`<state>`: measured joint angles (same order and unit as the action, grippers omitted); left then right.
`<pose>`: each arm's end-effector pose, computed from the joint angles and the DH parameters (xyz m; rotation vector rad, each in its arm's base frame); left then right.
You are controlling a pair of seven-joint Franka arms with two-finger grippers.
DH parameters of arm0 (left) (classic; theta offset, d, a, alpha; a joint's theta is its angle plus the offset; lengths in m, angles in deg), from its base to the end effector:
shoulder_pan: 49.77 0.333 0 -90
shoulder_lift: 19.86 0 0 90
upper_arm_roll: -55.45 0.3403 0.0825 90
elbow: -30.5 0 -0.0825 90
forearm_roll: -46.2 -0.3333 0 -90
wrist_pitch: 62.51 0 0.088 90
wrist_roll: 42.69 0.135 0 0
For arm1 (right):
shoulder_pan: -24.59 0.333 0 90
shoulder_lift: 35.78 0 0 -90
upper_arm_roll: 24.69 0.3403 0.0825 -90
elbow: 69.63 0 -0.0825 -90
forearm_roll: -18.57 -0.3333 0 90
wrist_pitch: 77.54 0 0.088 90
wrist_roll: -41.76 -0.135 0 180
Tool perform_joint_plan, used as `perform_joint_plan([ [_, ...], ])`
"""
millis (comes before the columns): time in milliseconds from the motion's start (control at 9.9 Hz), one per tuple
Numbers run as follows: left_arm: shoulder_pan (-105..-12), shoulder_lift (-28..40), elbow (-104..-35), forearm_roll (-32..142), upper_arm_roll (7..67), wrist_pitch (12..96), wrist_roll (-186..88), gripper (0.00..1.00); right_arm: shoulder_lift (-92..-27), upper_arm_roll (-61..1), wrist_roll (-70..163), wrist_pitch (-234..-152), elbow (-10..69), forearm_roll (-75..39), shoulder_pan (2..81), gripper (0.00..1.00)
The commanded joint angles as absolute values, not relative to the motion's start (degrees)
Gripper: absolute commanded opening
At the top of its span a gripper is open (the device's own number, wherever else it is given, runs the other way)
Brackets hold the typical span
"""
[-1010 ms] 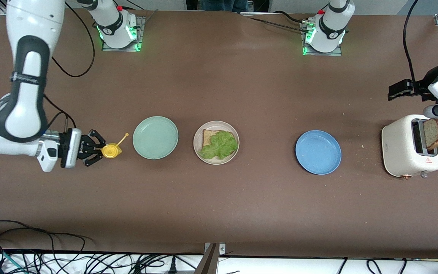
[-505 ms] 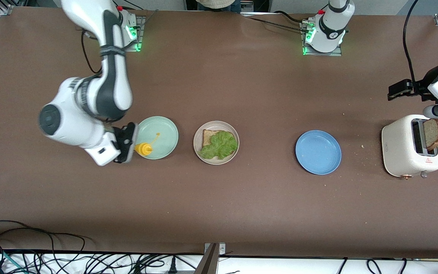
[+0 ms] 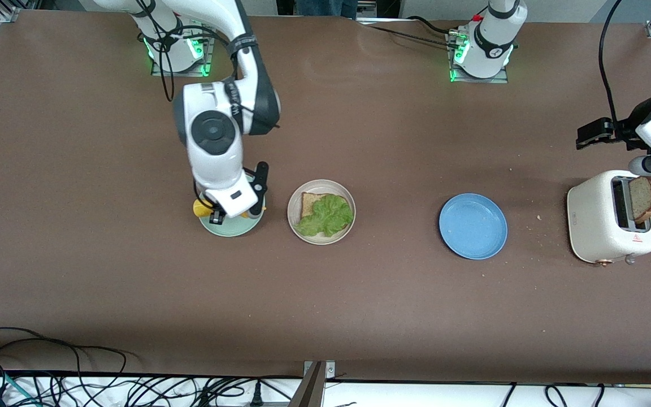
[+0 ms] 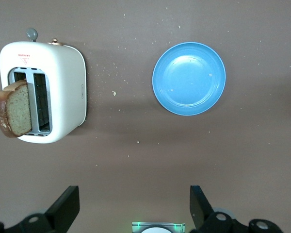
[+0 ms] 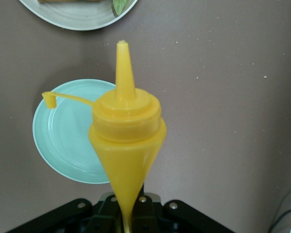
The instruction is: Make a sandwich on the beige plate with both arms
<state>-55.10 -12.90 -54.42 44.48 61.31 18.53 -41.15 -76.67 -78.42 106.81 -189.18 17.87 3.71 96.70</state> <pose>0.5198 0.0057 0.5836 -3.0887 0.0237 0.2932 0.5571 0.3356 0.3755 2.1005 1.9183 -0.1805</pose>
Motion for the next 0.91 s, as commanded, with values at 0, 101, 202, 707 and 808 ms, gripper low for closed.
perform_joint_plan([
  [0,-55.1,-12.7,-53.4,42.5,61.2,18.4,-41.2,1.00,-81.5,-79.1,99.3,-188.5,14.8,11.5,99.3,0.00],
  [101,-55.1,-12.6,-53.4,42.5,61.2,18.4,-41.2,1.00,-83.9,-78.9,96.0,-188.2,13.5,13.4,100.4,0.00],
  [202,-55.0,-12.6,-53.4,42.5,61.2,18.4,-41.2,1.00,-85.8,-78.7,93.8,-188.2,13.0,14.4,100.8,0.00],
  [707,-55.0,-12.5,-53.4,42.6,61.2,18.4,-41.2,1.00,-91.8,-78.7,88.7,-187.7,10.1,20.2,104.4,0.00],
  [808,-55.0,-12.5,-53.4,42.5,61.2,18.4,-41.2,1.00,-91.8,-78.6,88.7,-187.7,10.1,20.1,104.4,0.00],
])
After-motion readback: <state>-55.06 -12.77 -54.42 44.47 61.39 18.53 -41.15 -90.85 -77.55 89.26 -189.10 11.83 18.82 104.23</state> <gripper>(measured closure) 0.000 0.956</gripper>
